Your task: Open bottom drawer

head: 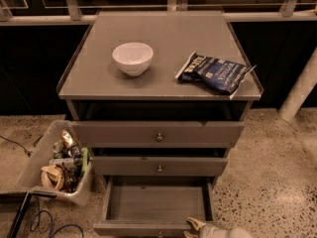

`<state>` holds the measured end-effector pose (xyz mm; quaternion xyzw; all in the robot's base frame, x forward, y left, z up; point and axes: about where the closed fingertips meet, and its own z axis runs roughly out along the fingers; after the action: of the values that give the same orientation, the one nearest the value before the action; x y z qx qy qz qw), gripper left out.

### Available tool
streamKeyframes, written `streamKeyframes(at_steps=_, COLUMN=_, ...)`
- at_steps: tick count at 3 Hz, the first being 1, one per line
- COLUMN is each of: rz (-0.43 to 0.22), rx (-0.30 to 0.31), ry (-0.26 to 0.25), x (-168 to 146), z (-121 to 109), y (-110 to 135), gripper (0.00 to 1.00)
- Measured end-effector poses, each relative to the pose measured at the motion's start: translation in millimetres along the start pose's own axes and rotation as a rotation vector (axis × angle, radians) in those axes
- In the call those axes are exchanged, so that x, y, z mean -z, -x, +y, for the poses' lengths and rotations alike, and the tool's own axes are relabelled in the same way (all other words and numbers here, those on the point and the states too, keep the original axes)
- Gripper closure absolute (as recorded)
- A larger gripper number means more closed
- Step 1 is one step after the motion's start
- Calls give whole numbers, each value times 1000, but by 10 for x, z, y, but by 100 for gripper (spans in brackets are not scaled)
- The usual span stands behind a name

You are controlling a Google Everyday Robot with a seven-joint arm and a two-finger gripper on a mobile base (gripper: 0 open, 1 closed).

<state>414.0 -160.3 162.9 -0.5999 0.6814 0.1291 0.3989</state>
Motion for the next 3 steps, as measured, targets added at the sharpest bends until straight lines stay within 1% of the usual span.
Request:
streamKeyframes(at_steps=1, rz=0, rx=0, ry=0, x=12, z=-3, y=11, gripper=100)
streamKeyframes(at_steps=2, rz=0, rx=-10, ry=-8, x=77, z=95, y=-21, gripper=100)
streamKeyframes(at_steps=3, rz=0, rx=-10, ry=-7, x=76, z=96, y=-20, gripper=81)
